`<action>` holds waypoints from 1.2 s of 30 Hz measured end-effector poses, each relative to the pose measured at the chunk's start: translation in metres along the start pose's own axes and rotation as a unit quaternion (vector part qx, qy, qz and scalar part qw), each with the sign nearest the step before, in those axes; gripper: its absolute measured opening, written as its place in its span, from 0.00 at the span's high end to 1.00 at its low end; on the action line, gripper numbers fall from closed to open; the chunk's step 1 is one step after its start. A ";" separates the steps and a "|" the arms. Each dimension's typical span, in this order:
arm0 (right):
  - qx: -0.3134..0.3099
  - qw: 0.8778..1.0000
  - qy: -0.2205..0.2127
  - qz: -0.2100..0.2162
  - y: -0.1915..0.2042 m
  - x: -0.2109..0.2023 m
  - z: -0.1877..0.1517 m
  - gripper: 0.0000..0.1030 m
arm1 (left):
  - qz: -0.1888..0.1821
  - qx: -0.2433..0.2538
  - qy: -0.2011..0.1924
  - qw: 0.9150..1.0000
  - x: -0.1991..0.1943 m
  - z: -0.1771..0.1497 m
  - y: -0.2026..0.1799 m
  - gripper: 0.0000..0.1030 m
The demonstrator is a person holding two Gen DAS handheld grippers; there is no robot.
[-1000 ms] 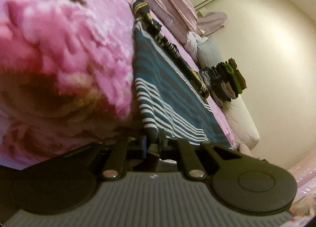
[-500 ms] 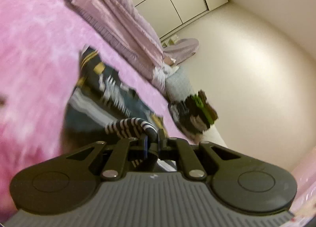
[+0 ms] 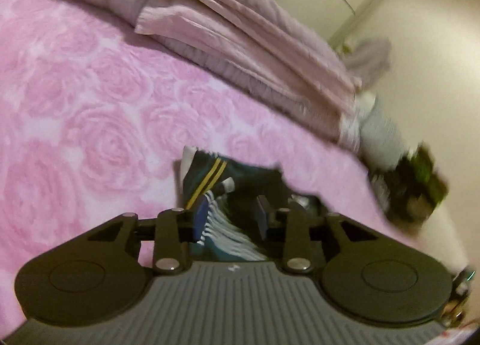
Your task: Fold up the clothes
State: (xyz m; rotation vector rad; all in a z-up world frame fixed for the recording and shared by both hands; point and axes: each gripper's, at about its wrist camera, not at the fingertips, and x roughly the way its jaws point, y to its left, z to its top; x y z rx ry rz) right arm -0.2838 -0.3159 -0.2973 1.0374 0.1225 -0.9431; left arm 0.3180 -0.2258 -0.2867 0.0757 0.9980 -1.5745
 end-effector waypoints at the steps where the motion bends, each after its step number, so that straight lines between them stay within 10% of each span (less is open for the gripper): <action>1: -0.032 0.999 0.003 -0.008 0.002 0.006 -0.002 0.58 | -0.008 0.030 0.009 0.999 0.004 -0.003 -0.001 0.70; 10: -0.165 0.986 -0.006 -0.038 0.017 0.063 -0.003 0.58 | 0.019 0.178 0.032 0.983 0.056 -0.006 -0.037 0.63; 24: -0.227 0.968 0.004 -0.104 0.010 0.109 0.005 0.58 | 0.080 0.186 0.028 0.979 0.104 0.000 -0.028 0.64; 29: -0.285 0.951 0.025 -0.114 0.025 0.113 -0.004 0.96 | 0.082 0.212 0.039 0.973 0.110 -0.005 -0.030 0.67; 31: -0.294 0.948 0.023 -0.123 0.027 0.114 -0.006 0.96 | 0.092 0.221 0.035 0.970 0.112 -0.006 -0.030 0.90; 36: -0.289 0.949 0.021 -0.124 0.026 0.114 -0.006 0.96 | 0.092 0.219 0.028 0.971 0.109 -0.003 -0.026 0.89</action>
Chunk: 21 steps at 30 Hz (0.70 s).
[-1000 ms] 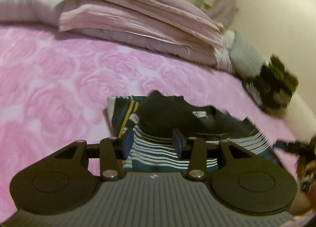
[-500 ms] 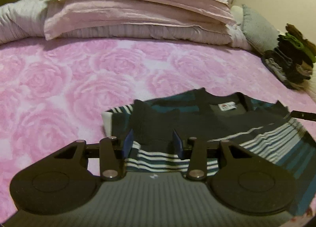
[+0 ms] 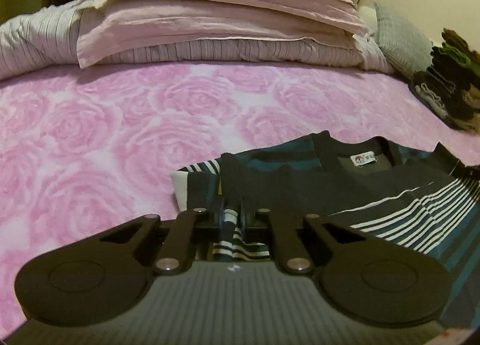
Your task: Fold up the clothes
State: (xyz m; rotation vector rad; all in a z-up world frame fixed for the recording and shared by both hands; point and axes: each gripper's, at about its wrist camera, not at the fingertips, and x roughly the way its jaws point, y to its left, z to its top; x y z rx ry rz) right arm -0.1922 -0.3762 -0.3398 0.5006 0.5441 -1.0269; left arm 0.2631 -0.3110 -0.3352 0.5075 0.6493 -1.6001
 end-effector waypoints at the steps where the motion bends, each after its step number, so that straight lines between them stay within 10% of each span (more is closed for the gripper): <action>1: 0.008 1.000 0.001 -0.001 -0.001 0.001 0.000 0.96 | 0.001 0.006 -0.001 1.000 0.000 0.000 -0.001 0.83; 5: 0.026 1.000 0.008 -0.001 -0.006 0.006 0.000 0.92 | -0.001 0.026 0.020 0.999 0.011 0.001 -0.007 0.75; 7: 0.017 1.000 0.004 -0.004 -0.006 0.004 -0.001 0.97 | 0.006 0.022 0.019 1.000 0.015 0.001 -0.006 0.95; 21: -0.009 0.994 -0.099 -0.039 0.004 -0.002 0.037 0.98 | 0.071 0.014 -0.109 0.991 0.001 0.037 -0.009 0.93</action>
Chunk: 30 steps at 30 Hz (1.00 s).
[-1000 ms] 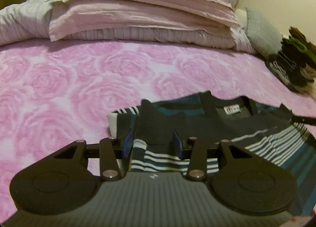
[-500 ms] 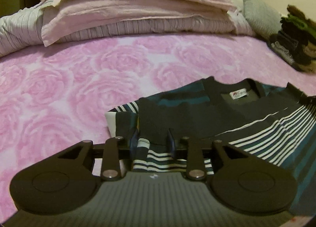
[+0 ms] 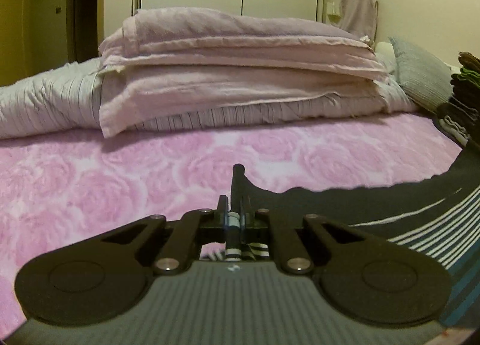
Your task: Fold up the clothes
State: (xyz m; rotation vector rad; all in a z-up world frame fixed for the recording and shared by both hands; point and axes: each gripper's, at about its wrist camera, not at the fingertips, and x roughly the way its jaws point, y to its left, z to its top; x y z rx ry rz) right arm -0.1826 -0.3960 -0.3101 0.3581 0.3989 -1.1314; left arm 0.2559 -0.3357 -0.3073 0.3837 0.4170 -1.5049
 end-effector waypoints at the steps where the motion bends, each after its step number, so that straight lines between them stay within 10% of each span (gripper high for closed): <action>1: -0.003 1.000 0.014 -0.009 0.001 0.011 -0.003 0.98 | 0.009 0.011 0.004 1.000 0.008 -0.001 -0.004 0.93; 5: -0.041 0.991 0.121 -0.037 0.004 0.055 -0.025 0.94 | 0.043 0.070 0.066 0.994 0.048 -0.023 -0.021 0.92; 10: -0.034 0.992 0.077 -0.089 0.008 0.012 -0.015 0.65 | 0.069 0.083 0.066 0.992 0.036 -0.028 -0.021 0.77; 14: -0.030 0.996 0.051 -0.072 0.022 -0.053 -0.016 0.65 | 0.057 0.064 0.047 0.995 -0.022 -0.025 -0.013 0.79; 20: -0.036 0.997 0.068 -0.007 0.068 -0.125 -0.073 0.73 | -0.054 0.045 0.052 0.996 -0.124 -0.070 -0.033 0.84; 24: -0.024 0.992 0.121 -0.031 0.066 -0.115 -0.114 0.75 | -0.040 0.052 0.076 0.995 -0.136 -0.120 -0.032 0.86; 30: 0.099 0.991 0.078 -0.050 0.065 -0.159 -0.097 0.63 | -0.003 -0.041 0.070 0.997 -0.168 -0.108 -0.019 0.85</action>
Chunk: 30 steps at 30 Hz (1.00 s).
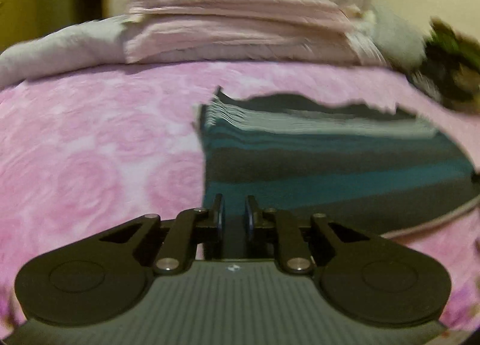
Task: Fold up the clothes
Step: 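Release the sweater and pull both grippers back to view it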
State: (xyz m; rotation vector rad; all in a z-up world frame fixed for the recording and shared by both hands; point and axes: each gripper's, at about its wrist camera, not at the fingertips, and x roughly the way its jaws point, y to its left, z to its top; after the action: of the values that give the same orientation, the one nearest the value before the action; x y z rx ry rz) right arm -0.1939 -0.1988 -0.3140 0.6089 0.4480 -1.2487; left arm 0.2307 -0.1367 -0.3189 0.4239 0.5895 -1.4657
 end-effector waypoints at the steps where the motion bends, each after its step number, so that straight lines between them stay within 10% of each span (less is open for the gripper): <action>1: 0.045 0.999 -0.009 0.016 -0.005 -0.013 -0.004 0.45 | -0.001 -0.038 -0.002 0.999 -0.012 -0.001 0.005 0.70; 3: 0.138 0.989 -0.013 0.056 -0.016 -0.027 -0.012 0.36 | -0.013 -0.129 0.004 0.992 -0.029 -0.007 0.019 0.56; 7: 0.310 0.941 0.029 0.128 -0.036 -0.014 -0.034 0.36 | -0.069 -0.314 0.032 0.946 -0.036 -0.032 0.048 0.46; 14: 0.418 0.903 0.000 0.102 -0.047 0.037 -0.026 0.40 | -0.089 -0.420 0.021 0.903 0.004 -0.040 0.062 0.47; 15: 0.415 0.905 -0.005 0.097 -0.045 0.042 -0.022 0.46 | -0.085 -0.424 0.017 0.902 0.009 -0.037 0.063 0.49; 17: 0.416 0.906 0.008 0.081 -0.045 0.054 -0.018 0.90 | -0.074 -0.422 0.010 0.903 0.016 -0.036 0.060 0.64; 19: 0.431 0.898 0.003 0.088 -0.050 0.052 -0.020 0.92 | -0.062 -0.414 0.014 0.908 0.020 -0.035 0.060 0.82; 24: 0.413 0.906 0.008 0.092 -0.060 0.031 -0.010 0.94 | -0.030 -0.338 -0.004 0.941 0.003 -0.025 0.041 0.88; 30: 0.373 0.924 0.019 0.081 -0.064 -0.020 -0.020 0.95 | -0.032 -0.303 0.008 0.952 -0.033 -0.027 0.025 0.88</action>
State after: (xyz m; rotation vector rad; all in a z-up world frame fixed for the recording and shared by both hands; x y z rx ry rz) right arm -0.2608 -0.1837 -0.3288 1.2906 -0.0730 -1.2337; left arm 0.2523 -0.0929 -0.3225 -0.0685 1.0309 -1.2625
